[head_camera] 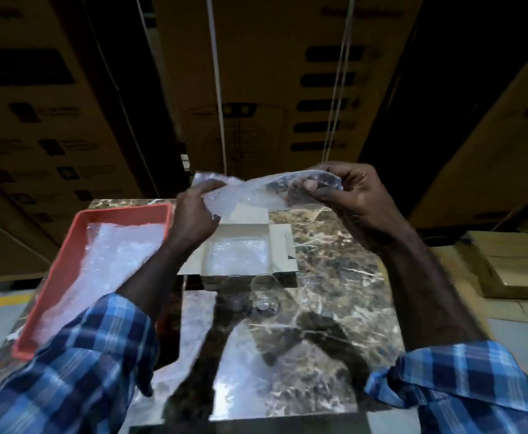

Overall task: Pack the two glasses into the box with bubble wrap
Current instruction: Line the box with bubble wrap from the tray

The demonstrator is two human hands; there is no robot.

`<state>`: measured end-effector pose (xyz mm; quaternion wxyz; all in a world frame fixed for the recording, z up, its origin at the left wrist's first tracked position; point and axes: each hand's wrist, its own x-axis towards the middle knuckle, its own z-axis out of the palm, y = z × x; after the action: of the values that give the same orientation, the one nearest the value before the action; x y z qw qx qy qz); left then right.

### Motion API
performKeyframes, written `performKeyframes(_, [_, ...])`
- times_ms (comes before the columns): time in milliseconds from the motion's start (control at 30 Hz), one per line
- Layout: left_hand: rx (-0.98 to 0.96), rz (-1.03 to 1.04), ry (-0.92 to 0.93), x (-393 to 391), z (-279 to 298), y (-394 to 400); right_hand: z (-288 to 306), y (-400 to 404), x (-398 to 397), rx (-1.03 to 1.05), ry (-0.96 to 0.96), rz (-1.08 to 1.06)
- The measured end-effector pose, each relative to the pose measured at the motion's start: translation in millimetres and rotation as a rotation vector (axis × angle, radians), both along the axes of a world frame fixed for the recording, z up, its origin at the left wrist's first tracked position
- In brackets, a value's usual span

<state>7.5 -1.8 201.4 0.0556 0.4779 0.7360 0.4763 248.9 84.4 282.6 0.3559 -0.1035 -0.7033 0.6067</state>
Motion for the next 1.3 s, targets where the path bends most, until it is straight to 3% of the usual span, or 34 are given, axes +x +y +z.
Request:
performKeyframes(200, [0.084,-0.329,-0.149,90,1,75,3,28,90,0.06,-0.133,-0.009])
performKeyframes(333, [-0.084,-0.409,-0.127,115,-47,85,-25,27,130,-0.004,-0.298,-0.04])
performKeyframes(500, [-0.311,-0.513,0.055,119,-114,64,-88,6,153,-0.109,-0.527,-0.102])
performKeyframes(700, [-0.466,-0.562,0.267,136,-157,65,-143,-28,172,-0.243,-0.636,-0.142])
performKeyframes(900, [-0.313,-0.759,0.697,154,-176,56,-169,-44,174,-0.362,-0.703,-0.234])
performKeyframes(967, [-0.311,-0.838,0.688,155,-190,38,-170,-50,173,-0.489,-0.639,-0.23])
performKeyframes(1100, [-0.441,-0.988,0.407,149,-205,-16,-172,-59,167,-0.6,-0.591,-0.189])
performKeyframes(1167, [-0.682,-0.955,0.007,150,-197,-45,-178,-59,162,-0.642,-0.583,-0.229])
performKeyframes(1233, [-0.779,-0.86,-0.399,156,-183,-64,-183,-54,157,-0.69,-0.562,-0.28])
performKeyframes(1300, [-0.758,-0.777,-0.501,157,-184,-72,-189,-46,151,-0.743,-0.509,-0.328])
